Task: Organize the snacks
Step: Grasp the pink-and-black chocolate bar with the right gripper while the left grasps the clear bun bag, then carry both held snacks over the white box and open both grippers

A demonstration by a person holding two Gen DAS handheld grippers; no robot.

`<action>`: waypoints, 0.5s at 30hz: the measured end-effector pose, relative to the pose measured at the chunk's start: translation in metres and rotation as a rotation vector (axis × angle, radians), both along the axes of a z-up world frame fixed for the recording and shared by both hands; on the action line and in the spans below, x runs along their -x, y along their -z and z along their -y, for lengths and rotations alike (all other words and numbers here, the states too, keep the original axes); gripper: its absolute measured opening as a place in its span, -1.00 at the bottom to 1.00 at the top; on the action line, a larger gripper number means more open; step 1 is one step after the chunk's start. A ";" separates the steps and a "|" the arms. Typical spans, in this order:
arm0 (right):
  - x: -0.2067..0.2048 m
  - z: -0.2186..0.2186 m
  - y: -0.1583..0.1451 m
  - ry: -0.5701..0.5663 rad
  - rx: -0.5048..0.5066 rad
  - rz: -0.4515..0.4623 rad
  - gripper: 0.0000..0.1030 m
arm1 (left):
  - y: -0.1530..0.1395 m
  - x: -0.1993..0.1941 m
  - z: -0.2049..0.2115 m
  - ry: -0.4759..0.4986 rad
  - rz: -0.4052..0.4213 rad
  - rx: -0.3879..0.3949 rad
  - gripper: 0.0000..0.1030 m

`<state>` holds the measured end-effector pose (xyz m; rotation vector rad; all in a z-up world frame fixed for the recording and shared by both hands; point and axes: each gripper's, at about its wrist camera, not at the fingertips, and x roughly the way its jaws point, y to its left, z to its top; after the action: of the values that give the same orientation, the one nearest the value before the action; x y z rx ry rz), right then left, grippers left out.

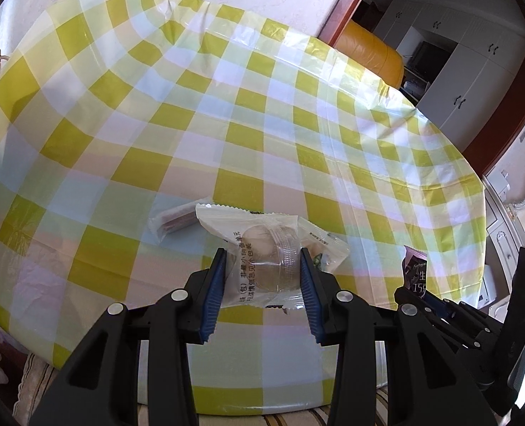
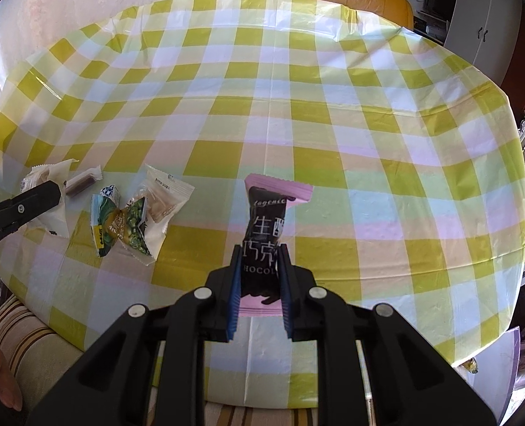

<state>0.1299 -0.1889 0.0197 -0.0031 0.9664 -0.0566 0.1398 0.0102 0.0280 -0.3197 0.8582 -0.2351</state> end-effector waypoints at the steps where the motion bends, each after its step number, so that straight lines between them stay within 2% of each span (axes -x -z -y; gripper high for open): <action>1: 0.003 0.002 -0.001 0.004 -0.002 0.001 -0.63 | -0.001 0.002 0.004 0.010 0.003 -0.001 -0.25; 15: 0.040 0.040 -0.012 0.069 -0.025 0.010 -0.63 | -0.012 0.026 0.058 0.158 0.012 -0.003 -0.25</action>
<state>0.0901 -0.2289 0.0317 0.0538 0.9575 -0.1084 0.1136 -0.0482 0.0403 -0.2479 0.8725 -0.3818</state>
